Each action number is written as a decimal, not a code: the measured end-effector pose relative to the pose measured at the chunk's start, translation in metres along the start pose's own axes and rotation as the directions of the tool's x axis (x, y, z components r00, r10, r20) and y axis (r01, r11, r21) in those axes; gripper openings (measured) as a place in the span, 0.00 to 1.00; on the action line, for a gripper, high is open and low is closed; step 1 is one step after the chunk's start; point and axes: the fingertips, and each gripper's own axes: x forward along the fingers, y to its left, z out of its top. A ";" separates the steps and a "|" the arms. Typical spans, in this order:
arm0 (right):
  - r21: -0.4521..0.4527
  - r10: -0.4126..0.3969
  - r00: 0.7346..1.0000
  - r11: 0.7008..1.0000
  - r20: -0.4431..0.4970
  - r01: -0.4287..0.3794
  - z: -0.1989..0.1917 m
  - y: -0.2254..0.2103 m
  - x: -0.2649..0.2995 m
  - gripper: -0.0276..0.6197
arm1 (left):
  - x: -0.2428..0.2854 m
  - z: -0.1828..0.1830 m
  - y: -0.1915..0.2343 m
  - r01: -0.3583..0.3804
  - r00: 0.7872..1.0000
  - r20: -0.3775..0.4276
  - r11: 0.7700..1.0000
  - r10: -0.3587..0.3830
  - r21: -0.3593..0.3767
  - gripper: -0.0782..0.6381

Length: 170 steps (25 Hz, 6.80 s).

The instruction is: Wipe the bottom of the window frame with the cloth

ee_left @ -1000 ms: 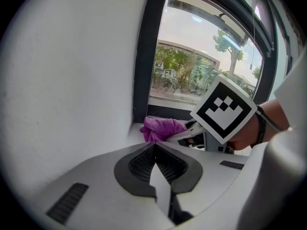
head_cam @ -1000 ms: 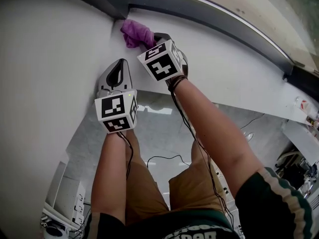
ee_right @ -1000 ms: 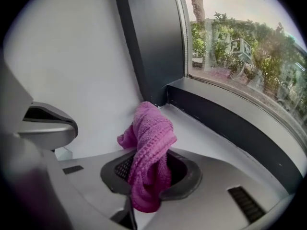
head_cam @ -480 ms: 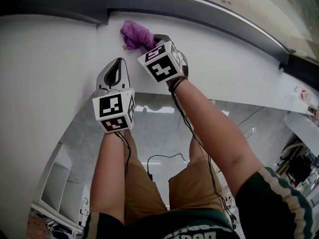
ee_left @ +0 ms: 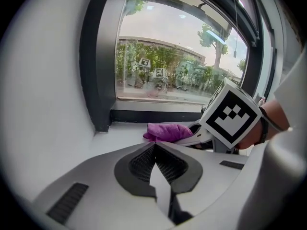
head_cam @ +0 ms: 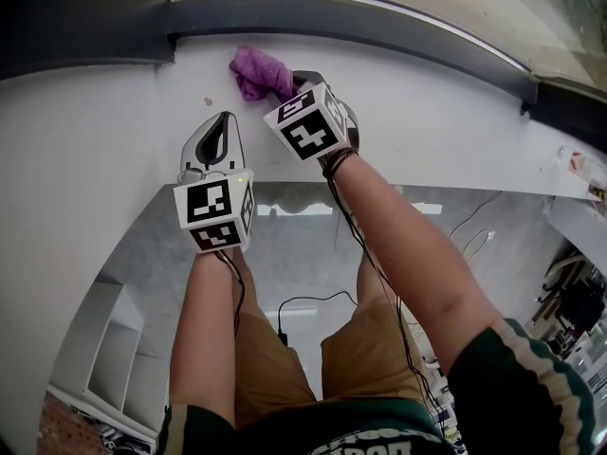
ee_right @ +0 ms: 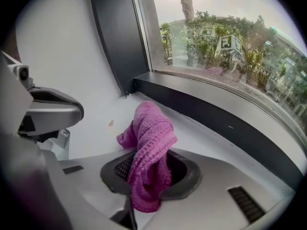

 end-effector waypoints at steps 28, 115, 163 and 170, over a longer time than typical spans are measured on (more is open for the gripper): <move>0.103 -0.083 0.996 0.991 -0.025 0.085 -0.081 -0.083 -0.061 0.20 | 0.029 0.009 -0.104 0.106 0.994 -0.025 0.991 -0.104 0.077 0.12; 0.349 -0.290 0.956 0.892 -0.048 0.288 -0.341 -0.352 -0.262 0.20 | 0.154 0.023 -0.529 0.436 0.897 -0.119 0.813 -0.425 0.386 0.12; 0.365 -0.446 0.879 0.800 -0.170 0.476 -0.428 -0.399 -0.326 0.19 | 0.153 0.004 -0.638 0.568 0.814 -0.164 0.705 -0.557 0.425 0.12; 0.391 -0.444 0.875 0.783 -0.194 0.484 -0.448 -0.376 -0.333 0.19 | 0.136 -0.013 -0.639 0.593 0.798 -0.191 0.686 -0.572 0.422 0.12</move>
